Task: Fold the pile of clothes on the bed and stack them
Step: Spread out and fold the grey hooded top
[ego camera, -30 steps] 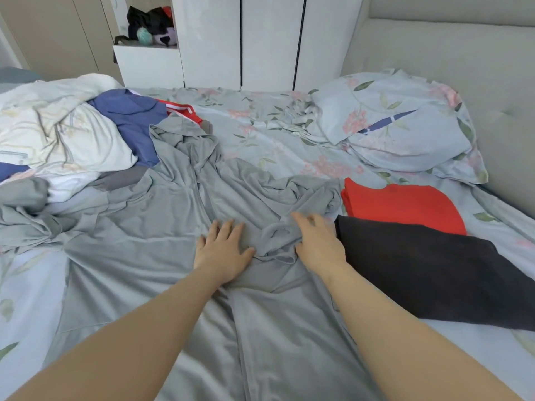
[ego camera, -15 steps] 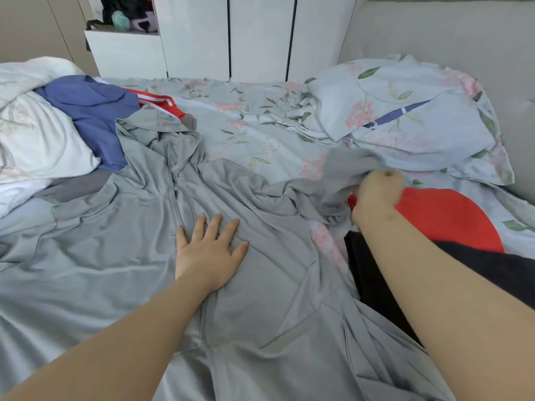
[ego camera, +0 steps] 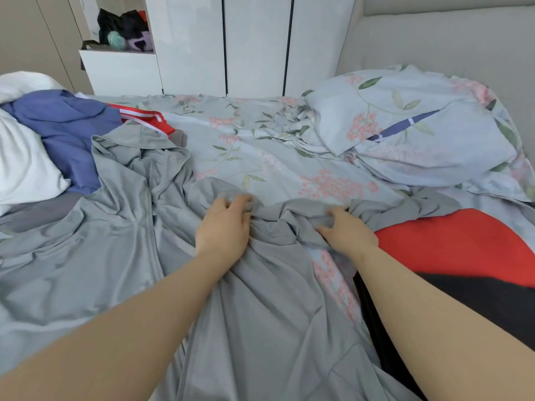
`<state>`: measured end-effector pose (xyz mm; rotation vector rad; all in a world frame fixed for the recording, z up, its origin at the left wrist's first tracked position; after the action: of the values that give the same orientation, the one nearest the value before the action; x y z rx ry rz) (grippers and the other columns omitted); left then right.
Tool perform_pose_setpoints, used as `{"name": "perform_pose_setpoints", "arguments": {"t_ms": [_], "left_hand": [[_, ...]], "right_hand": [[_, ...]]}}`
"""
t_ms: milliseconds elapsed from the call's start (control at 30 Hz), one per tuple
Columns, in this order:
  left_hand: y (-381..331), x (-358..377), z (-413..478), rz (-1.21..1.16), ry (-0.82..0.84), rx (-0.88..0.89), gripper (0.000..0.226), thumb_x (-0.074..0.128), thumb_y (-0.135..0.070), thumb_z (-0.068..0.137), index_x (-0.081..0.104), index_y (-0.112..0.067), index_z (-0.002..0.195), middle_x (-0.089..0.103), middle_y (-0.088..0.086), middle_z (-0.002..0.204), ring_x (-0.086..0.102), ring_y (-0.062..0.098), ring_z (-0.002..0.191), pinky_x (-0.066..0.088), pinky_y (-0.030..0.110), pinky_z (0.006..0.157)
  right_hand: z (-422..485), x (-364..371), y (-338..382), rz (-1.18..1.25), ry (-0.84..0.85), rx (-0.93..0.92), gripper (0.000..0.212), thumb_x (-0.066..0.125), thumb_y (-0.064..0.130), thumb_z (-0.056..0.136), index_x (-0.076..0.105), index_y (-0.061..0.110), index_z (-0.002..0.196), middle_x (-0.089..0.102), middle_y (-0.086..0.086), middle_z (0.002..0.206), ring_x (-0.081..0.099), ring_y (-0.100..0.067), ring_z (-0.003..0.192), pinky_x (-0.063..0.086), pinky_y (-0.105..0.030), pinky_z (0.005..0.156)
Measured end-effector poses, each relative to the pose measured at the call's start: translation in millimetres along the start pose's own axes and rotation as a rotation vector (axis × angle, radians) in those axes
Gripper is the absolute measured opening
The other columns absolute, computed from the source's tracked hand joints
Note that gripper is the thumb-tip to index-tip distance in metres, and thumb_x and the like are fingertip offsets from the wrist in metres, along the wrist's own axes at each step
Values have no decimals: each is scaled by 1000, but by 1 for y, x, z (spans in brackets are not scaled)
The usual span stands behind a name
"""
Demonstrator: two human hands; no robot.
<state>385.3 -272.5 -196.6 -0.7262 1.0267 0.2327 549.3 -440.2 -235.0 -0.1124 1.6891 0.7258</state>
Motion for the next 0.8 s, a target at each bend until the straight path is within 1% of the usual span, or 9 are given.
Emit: {"name": "perform_pose_setpoints", "arguments": {"t_ms": [100,167,233,300,333,400,467,633,800], "left_hand": [[-3,36,32,92,252,7,53,44,-30,96,24,-34,145,55,11,118,55,31,105,44,39,79],[2,51,47,138,363,-31,41,47,-30,94,40,-27,135,59,10,119,53,30,111,45,38,87],[1,38,65,36,243,-78,25,46,-28,95,55,-16,114,61,13,117,54,31,111,44,36,91],[-2,15,76,-204,18,-113,21,45,-25,98,54,-10,109,63,15,110,55,32,107,41,34,87],[-7,12,79,-359,-16,-93,22,46,-22,98,50,-10,116,60,12,113,54,30,109,39,32,88],[-28,27,77,-633,175,-3,47,49,-17,97,31,-20,140,45,3,135,45,20,126,37,27,96],[-34,48,66,-568,378,53,68,51,-13,96,11,-24,150,25,0,151,32,17,136,32,27,103],[16,60,67,-8,318,46,55,43,-17,96,25,-17,149,26,8,154,25,25,141,22,41,115],[61,19,65,-31,2,-229,44,37,-10,97,38,-18,140,37,22,135,48,41,112,40,42,95]], "right_hand": [[13,-9,-3,67,-135,-9,15,35,18,100,49,13,101,59,-12,105,49,-26,87,40,-35,68],[15,-21,-6,263,-315,-31,15,32,16,101,43,9,93,56,-11,84,49,-27,76,36,-35,60],[10,-44,-8,551,-532,-75,12,35,15,101,41,8,93,53,-8,76,52,-29,73,37,-35,61],[8,-61,-7,741,-642,-135,2,41,13,98,41,11,99,54,-5,84,53,-25,81,38,-31,69],[12,-61,-5,766,-616,-153,14,45,16,95,42,13,108,55,-7,99,52,-24,93,40,-31,80],[19,-50,0,552,-498,-90,47,50,20,89,36,19,135,37,-10,144,36,-24,130,30,-41,106],[14,-42,8,266,-482,-87,57,49,14,89,31,18,144,17,-8,157,19,-25,142,21,-43,110],[-1,-51,0,593,-568,-91,23,45,1,87,49,3,109,44,-17,113,45,-33,105,35,-35,84],[6,-5,18,245,-57,-83,27,57,41,85,48,24,103,53,4,90,51,-21,91,38,-33,72]]}}
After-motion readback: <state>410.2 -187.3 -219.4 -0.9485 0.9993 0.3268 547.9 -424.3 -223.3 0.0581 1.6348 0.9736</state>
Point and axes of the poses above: each hand's wrist, its own z-axis towards the middle knuckle, its own x-axis out of the palm, y = z × x, the point moved 10 cm from there along z, towards the middle knuckle
